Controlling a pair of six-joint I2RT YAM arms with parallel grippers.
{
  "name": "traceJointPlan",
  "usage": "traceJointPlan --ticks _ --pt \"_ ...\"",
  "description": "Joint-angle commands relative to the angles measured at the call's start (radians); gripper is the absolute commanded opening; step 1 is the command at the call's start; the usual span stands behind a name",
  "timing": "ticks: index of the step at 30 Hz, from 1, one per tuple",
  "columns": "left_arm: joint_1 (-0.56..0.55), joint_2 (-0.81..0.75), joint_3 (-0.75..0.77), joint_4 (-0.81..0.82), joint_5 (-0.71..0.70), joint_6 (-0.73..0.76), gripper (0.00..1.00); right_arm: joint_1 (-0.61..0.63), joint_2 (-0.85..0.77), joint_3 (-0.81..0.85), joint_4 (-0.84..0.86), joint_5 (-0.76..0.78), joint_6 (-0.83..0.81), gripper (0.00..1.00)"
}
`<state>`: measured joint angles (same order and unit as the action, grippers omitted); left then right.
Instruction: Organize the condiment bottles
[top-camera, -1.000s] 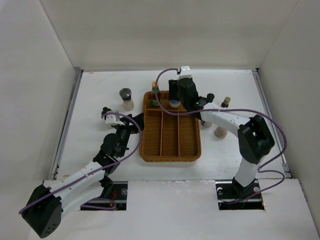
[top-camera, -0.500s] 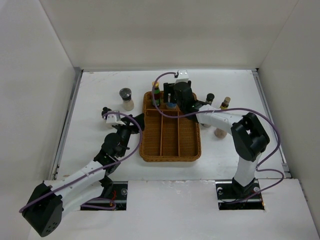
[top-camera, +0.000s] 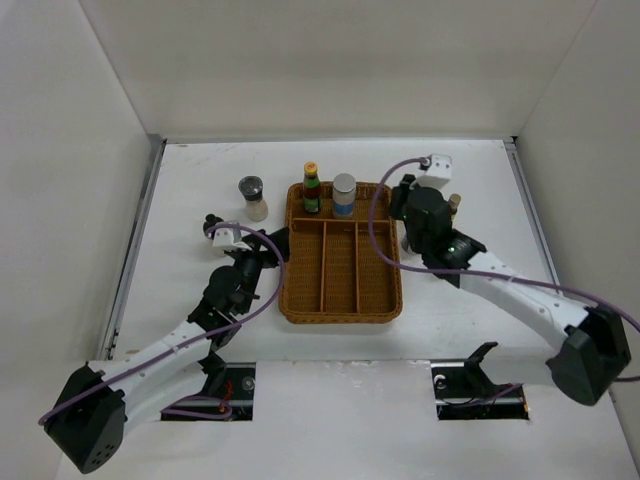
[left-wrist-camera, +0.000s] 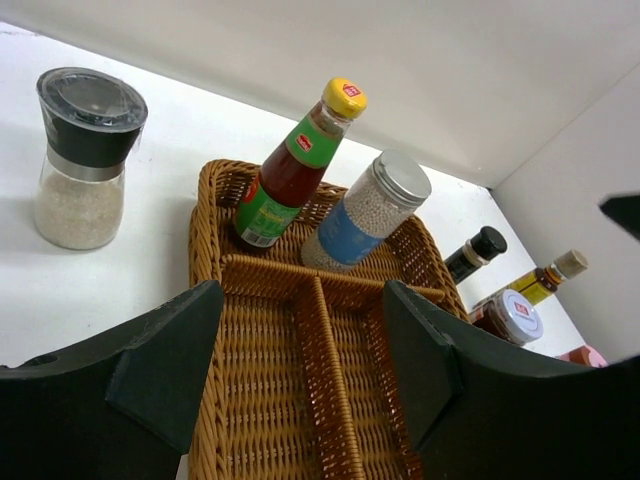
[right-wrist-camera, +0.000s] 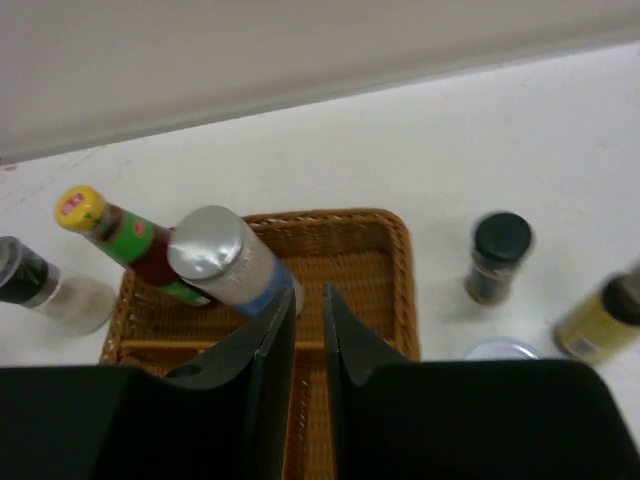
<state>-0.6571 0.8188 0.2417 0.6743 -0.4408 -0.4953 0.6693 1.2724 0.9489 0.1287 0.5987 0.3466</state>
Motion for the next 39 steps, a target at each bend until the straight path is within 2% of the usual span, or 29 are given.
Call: traceJointPlan --ticks 1,6,8,15,25,28,30,33,39 --pt "-0.008 -0.023 -0.008 0.024 0.001 -0.011 0.64 -0.007 -0.059 -0.082 -0.207 0.127 0.135 0.27" --pt "-0.019 -0.029 -0.008 0.024 0.005 -0.014 0.64 -0.089 -0.033 -0.128 -0.267 0.110 0.146 0.64" --pt "-0.019 -0.027 -0.008 0.024 0.007 -0.015 0.64 -0.104 0.002 -0.116 -0.274 0.087 0.140 0.74" --pt "-0.020 0.002 -0.007 0.028 0.007 -0.019 0.64 -0.165 0.097 -0.108 -0.256 0.044 0.141 0.85" --pt "-0.016 0.016 -0.005 0.033 0.007 -0.022 0.65 -0.210 0.205 -0.079 -0.152 -0.048 0.124 0.84" --pt "-0.014 0.019 -0.005 0.033 0.007 -0.022 0.65 -0.219 0.223 -0.082 -0.117 -0.036 0.115 0.79" --pt "-0.014 0.020 -0.005 0.033 0.007 -0.022 0.65 -0.216 0.214 -0.088 -0.097 -0.025 0.104 0.66" --pt "-0.016 0.029 -0.004 0.036 0.007 -0.022 0.65 -0.207 0.157 -0.098 -0.071 0.047 0.082 0.58" --pt "-0.013 0.026 -0.004 0.038 0.007 -0.022 0.65 -0.126 0.029 -0.033 -0.070 0.148 -0.027 0.52"
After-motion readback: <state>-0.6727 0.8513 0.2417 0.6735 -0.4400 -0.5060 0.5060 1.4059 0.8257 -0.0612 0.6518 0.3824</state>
